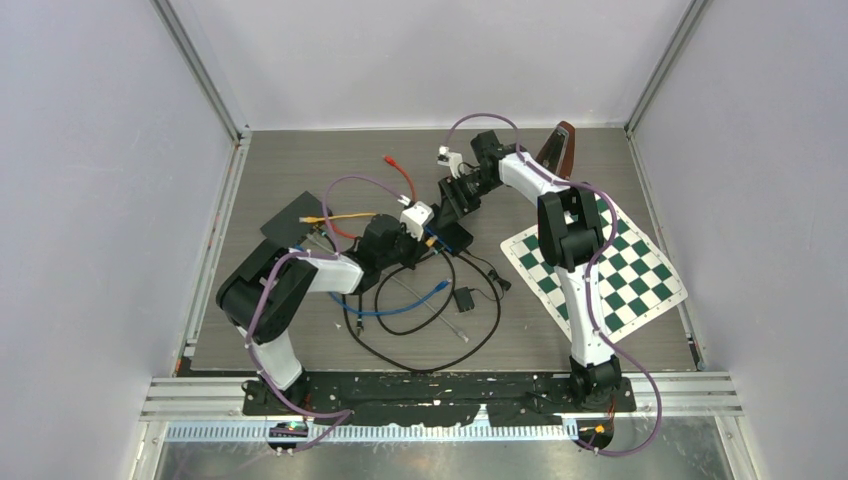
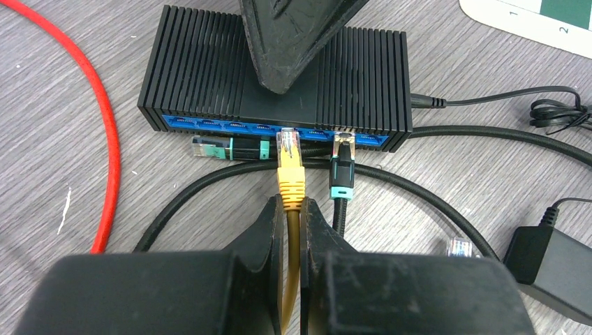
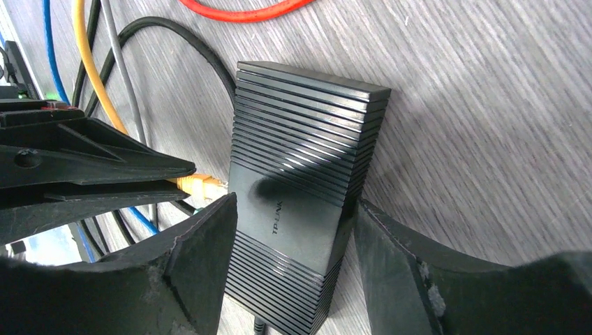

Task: Insert the plug into the switch port
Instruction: Insert the connector into the switch port.

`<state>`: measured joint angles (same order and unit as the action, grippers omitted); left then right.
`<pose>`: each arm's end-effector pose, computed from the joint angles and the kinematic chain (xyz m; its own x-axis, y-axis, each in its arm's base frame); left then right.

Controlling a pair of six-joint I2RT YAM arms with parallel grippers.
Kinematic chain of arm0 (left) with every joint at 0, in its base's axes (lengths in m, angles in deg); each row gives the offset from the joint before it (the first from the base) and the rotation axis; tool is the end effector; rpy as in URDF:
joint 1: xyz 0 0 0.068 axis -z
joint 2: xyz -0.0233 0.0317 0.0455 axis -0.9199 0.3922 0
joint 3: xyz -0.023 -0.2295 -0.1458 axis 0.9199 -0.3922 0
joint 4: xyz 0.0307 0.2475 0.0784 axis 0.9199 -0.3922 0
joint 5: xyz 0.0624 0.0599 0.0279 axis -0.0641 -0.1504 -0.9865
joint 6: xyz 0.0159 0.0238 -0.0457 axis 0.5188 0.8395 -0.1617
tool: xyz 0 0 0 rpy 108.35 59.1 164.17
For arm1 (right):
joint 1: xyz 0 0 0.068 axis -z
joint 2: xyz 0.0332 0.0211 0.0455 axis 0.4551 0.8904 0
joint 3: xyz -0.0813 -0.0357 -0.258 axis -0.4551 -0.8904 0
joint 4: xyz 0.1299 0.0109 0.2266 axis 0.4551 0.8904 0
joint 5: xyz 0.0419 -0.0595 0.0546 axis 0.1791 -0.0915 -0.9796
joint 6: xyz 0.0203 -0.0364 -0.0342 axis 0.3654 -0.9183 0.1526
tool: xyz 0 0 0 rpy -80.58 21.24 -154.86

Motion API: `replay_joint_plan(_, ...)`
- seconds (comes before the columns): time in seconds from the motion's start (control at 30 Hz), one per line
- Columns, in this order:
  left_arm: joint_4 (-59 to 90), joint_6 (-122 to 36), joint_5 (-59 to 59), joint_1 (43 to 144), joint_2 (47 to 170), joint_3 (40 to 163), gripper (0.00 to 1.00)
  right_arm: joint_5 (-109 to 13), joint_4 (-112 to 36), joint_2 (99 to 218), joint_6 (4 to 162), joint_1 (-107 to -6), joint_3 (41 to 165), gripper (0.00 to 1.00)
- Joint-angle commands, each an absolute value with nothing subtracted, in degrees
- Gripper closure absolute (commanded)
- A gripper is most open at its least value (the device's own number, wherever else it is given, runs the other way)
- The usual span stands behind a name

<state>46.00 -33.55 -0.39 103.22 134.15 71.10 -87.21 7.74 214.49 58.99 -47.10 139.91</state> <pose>0.2750 -0.2085 0.1462 -0.3892 0.2315 -0.8916 0.6715 0.7339 -0.1026 0.4541 0.1931 0.1549 -0.7119 -0.4749 -0.5174 -0.7014 0.4436 0.5579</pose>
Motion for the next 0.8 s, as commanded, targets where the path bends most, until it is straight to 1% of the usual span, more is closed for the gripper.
replay_joint_plan(0.0,50.0,-33.6,0.5,103.5,134.7,73.5,1.00,-90.9,10.9,213.9,57.9,-47.6,141.6,0.32)
replay_joint_plan(0.3,49.2,-35.4,1.6,103.5,135.4,73.7,1.00,-97.5,12.2,215.1,57.5,-47.7,140.4,0.35)
replay_joint_plan(0.5,50.4,-35.6,1.9,103.6,135.8,73.4,1.00,-97.4,17.2,217.3,55.7,-47.7,141.6,0.35)
replay_joint_plan(0.6,50.6,-35.6,1.7,103.6,135.8,73.3,1.00,-97.7,17.7,217.2,56.1,-47.7,140.1,0.35)
replay_joint_plan(0.77,50.7,-36.0,1.3,103.7,135.8,73.6,1.00,-100.0,16.9,216.0,56.3,-47.7,137.5,0.40)
